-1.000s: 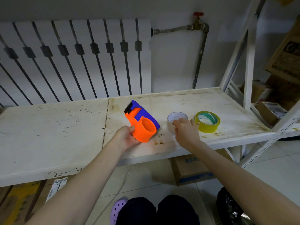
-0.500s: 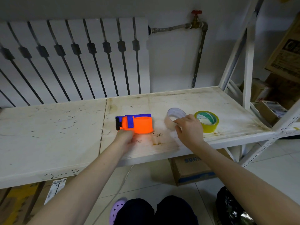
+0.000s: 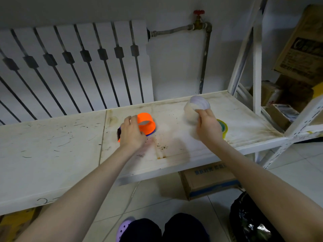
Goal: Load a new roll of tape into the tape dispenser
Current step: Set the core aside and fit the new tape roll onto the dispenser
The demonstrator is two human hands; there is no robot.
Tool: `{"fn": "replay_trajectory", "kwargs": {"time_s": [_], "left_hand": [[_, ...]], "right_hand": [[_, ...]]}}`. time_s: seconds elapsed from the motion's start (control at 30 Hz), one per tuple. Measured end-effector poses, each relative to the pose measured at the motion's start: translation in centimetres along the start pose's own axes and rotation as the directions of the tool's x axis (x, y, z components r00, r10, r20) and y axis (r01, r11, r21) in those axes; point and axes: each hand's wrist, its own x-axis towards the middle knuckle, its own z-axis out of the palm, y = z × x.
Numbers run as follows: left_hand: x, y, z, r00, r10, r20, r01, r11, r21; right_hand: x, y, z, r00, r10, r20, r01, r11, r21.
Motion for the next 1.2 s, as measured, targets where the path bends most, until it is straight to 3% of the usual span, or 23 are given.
{"fn": "replay_trajectory", "kwargs": {"time_s": [0.13,0.27,0.4,0.5,0.6,0.7,0.77,0.9,1.0,1.2], "left_hand": [[1.7,1.0,1.2,0.986,-0.017,0.164,0.001,0.995,0.096],[1.9,2.1,1.3,0.989,-0.028,0.148,0.002,0.985,0.172],[1.1,2.2,1.8,0.991,-0.016,0.130,-0.011,0.978,0.210],[0.7,2.1,1.9,0.995,-0.027,0.100,0.008,0.984,0.181],[0.8,2.1,1.8,0.997,-0.008,0.076,-0.007,0.982,0.187],[0.8,2.2,1.7,0.998,0.006,0.068,-0.020,0.979,0.201],[0.6,2.4,1.5,0.999,0.017,0.052,-0.027,0.978,0.205],[0.1,2.2,0.9,0.994,0.081,0.080,-0.097,0.969,0.228],[-0.3,1.8,-0.2,0.982,0.114,0.151,-0.142,0.971,0.194],[-0.8,-0.2,-1.8,0.961,0.169,0.221,-0.187,0.980,0.065]], "right_hand": [[1.6,2.5,-0.6,0.978,0.207,0.025,-0.206,0.977,-0.056],[2.6,5.7,-1.0,0.941,0.336,-0.027,-0.337,0.938,-0.079],[2.8,8.2,-0.2,0.897,0.439,0.045,-0.428,0.891,-0.151],[2.6,8.8,0.1,0.877,0.467,0.118,-0.457,0.884,-0.102],[2.0,8.1,-0.3,0.917,0.397,0.019,-0.388,0.904,-0.180],[1.3,6.0,-0.4,0.979,0.185,-0.082,-0.200,0.948,-0.248],[0.9,4.4,-0.4,0.993,0.117,-0.006,-0.113,0.942,-0.317],[0.2,2.9,-0.8,0.937,0.232,0.262,-0.084,0.877,-0.474],[-0.1,2.4,-0.8,0.877,0.312,0.365,-0.147,0.898,-0.416],[-0.4,1.7,0.1,0.882,0.214,0.420,-0.087,0.950,-0.300]]}}
